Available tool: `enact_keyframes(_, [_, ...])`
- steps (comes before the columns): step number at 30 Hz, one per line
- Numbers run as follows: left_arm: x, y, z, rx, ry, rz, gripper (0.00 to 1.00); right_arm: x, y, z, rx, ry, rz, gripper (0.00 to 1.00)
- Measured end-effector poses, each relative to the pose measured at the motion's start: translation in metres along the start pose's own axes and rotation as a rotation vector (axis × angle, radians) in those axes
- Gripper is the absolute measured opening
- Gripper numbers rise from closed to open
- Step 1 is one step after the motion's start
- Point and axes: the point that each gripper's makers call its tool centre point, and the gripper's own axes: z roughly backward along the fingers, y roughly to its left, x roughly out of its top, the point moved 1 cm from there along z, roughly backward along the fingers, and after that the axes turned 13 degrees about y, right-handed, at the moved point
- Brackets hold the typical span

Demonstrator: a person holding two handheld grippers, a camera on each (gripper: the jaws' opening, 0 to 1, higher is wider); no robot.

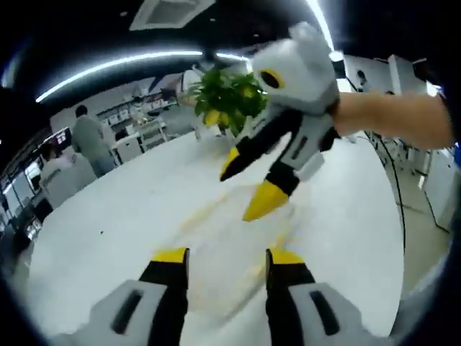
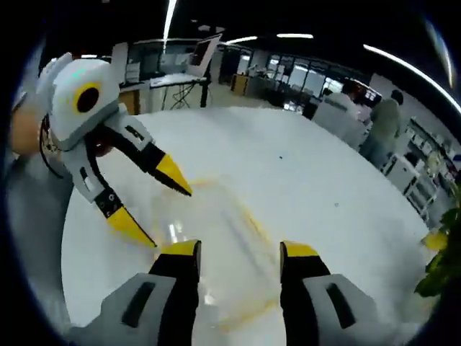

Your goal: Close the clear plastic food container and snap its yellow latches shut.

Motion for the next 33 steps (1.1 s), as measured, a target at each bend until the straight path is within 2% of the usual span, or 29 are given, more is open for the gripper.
enact_keyframes(1, [0.000, 0.004, 0.002, 0.007, -0.021, 0.043, 0.47, -0.003, -0.004, 0.005, -0.012, -0.058, -0.060, 0.52])
enact_keyframes(2, [-0.002, 0.010, 0.005, 0.018, -0.043, 0.105, 0.47, -0.006, -0.007, 0.008, -0.019, -0.092, -0.099, 0.56])
enact_keyframes(4, [-0.003, 0.021, 0.009, 0.032, -0.091, 0.150, 0.47, -0.013, -0.007, 0.013, 0.005, -0.151, -0.166, 0.65])
enact_keyframes(6, [-0.011, 0.028, 0.008, 0.042, -0.068, 0.168, 0.58, -0.021, -0.005, 0.015, 0.015, -0.175, -0.208, 0.77])
enact_keyframes(7, [-0.016, 0.030, 0.006, 0.035, -0.049, 0.171, 0.69, -0.025, -0.005, 0.014, 0.010, -0.175, -0.209, 0.83])
enact_keyframes(8, [-0.024, 0.029, 0.002, 0.014, -0.010, 0.194, 0.77, -0.028, -0.005, 0.014, 0.002, -0.183, -0.211, 0.89])
enact_keyframes(9, [-0.027, 0.029, 0.000, 0.007, 0.005, 0.200, 0.84, -0.030, -0.005, 0.013, -0.004, -0.185, -0.214, 0.96])
enact_keyframes(10, [-0.032, 0.029, -0.002, 0.000, 0.027, 0.203, 0.88, -0.032, -0.004, 0.012, -0.007, -0.186, -0.215, 0.99])
enact_keyframes(11, [-0.031, 0.029, -0.004, 0.002, 0.018, 0.190, 0.89, -0.033, -0.005, 0.011, -0.013, -0.186, -0.216, 0.99])
enact_keyframes(14, [-0.033, 0.020, -0.009, -0.034, 0.033, 0.143, 0.90, -0.036, -0.002, 0.004, -0.011, -0.168, -0.215, 0.99])
enact_keyframes(16, [-0.038, 0.014, -0.017, -0.045, 0.073, 0.092, 0.90, -0.036, 0.005, -0.002, 0.006, -0.151, -0.189, 0.99])
enact_keyframes(17, [-0.044, 0.013, -0.021, -0.027, 0.111, 0.053, 0.89, -0.035, 0.011, -0.005, 0.025, -0.152, -0.177, 0.97])
enact_keyframes(19, [-0.050, 0.009, -0.025, -0.007, 0.132, 0.001, 0.86, -0.034, 0.018, -0.010, 0.046, -0.144, -0.168, 0.92])
enact_keyframes(20, [-0.055, 0.005, -0.027, -0.002, 0.148, -0.004, 0.83, -0.036, 0.020, -0.013, 0.046, -0.131, -0.165, 0.89])
enact_keyframes(23, [-0.060, 0.001, -0.029, -0.012, 0.140, 0.020, 0.73, -0.050, 0.023, -0.024, 0.033, -0.033, -0.136, 0.82])
enact_keyframes(24, [-0.063, 0.001, -0.028, -0.015, 0.153, 0.018, 0.66, -0.054, 0.025, -0.026, 0.040, -0.010, -0.134, 0.78])
enact_keyframes(26, [-0.063, 0.005, -0.027, -0.015, 0.160, 0.025, 0.57, -0.054, 0.026, -0.029, 0.034, -0.016, -0.125, 0.76])
enact_keyframes(28, [-0.056, 0.008, -0.024, -0.014, 0.117, 0.021, 0.44, -0.054, 0.024, -0.029, 0.015, -0.020, -0.112, 0.71])
enact_keyframes(29, [-0.057, 0.019, -0.023, 0.040, 0.124, 0.058, 0.42, -0.055, 0.021, -0.030, 0.000, -0.010, -0.104, 0.68])
enact_keyframes(30, [-0.058, 0.014, -0.025, 0.001, 0.131, 0.029, 0.41, -0.056, 0.018, -0.030, -0.014, -0.006, -0.099, 0.61])
enact_keyframes(31, [-0.059, 0.014, -0.025, 0.007, 0.132, 0.024, 0.40, -0.058, 0.014, -0.030, -0.034, 0.007, -0.092, 0.55])
enact_keyframes(33, [-0.062, 0.018, -0.025, 0.017, 0.142, -0.001, 0.35, -0.057, 0.015, -0.030, -0.021, 0.003, -0.094, 0.51])
